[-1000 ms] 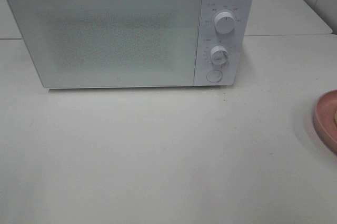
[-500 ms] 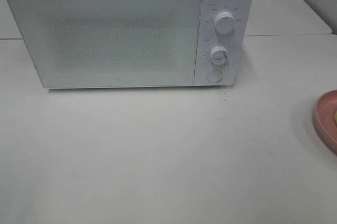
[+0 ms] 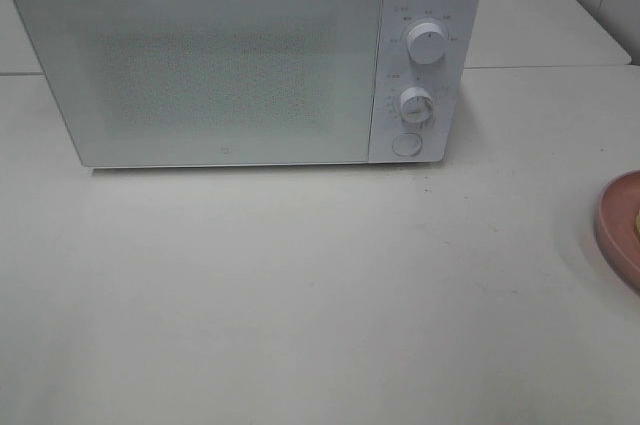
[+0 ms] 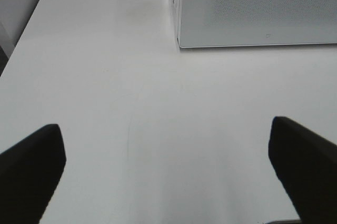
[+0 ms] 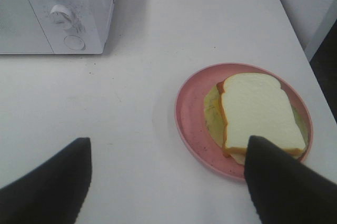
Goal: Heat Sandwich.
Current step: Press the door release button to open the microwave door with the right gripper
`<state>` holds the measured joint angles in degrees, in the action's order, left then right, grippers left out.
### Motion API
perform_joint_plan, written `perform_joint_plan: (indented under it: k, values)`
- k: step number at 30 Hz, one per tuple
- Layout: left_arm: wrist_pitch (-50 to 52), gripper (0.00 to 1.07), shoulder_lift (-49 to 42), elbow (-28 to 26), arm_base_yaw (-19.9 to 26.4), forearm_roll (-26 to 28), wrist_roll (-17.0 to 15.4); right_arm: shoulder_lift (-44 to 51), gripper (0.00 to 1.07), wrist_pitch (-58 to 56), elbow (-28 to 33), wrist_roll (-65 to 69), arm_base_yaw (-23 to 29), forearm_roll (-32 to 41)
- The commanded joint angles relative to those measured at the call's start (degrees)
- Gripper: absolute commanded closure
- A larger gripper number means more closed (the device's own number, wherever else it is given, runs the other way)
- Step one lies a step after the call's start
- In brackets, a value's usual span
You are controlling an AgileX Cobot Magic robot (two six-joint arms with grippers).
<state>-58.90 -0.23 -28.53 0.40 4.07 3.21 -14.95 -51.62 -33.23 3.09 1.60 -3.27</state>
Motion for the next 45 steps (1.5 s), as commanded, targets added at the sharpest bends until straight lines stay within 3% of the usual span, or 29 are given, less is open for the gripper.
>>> perform_joint_plan:
  k: [1,45]
  values:
    - [-0.06,0.05,-1.49,0.17,0.06,0.00,0.06,-3.90,0.31,4.64,-0.34,-0.17,-0.23,-0.23]
    - [-0.06,0.05,-1.49,0.17,0.06,0.00,0.06,-42.86,0.31,46.12,-0.11,-0.11,-0.23,0.00]
